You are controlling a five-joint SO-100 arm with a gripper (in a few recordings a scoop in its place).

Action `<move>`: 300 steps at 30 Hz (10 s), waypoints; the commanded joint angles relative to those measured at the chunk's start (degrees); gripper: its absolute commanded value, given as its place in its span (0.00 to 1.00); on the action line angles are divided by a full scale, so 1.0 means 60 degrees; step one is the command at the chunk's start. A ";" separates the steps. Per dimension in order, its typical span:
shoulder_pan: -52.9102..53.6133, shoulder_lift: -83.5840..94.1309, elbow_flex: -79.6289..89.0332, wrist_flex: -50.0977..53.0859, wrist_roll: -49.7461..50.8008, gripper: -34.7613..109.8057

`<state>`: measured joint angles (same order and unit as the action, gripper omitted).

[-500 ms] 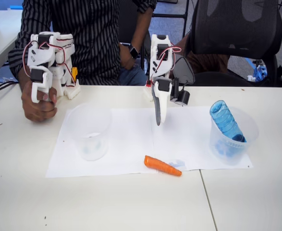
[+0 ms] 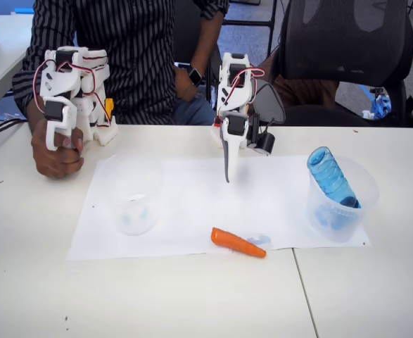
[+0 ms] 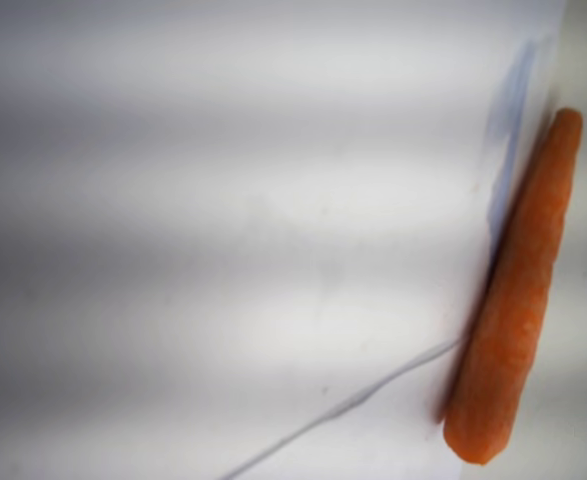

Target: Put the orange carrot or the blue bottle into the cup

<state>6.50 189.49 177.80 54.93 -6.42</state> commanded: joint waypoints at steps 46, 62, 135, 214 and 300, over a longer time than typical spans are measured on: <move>0.0586 -1.6816 -2.1284 0.7339 0.3062 0.36; -0.0820 -1.8604 -2.1841 0.7266 0.3853 0.46; 0.0513 -1.9131 -1.5894 0.0996 0.2329 0.46; 0.2183 -1.2480 -1.6025 0.4248 0.2329 0.30; 0.6973 -2.0156 -2.4902 0.6665 0.0542 0.37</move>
<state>48.16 65.21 35.33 94.75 -2.99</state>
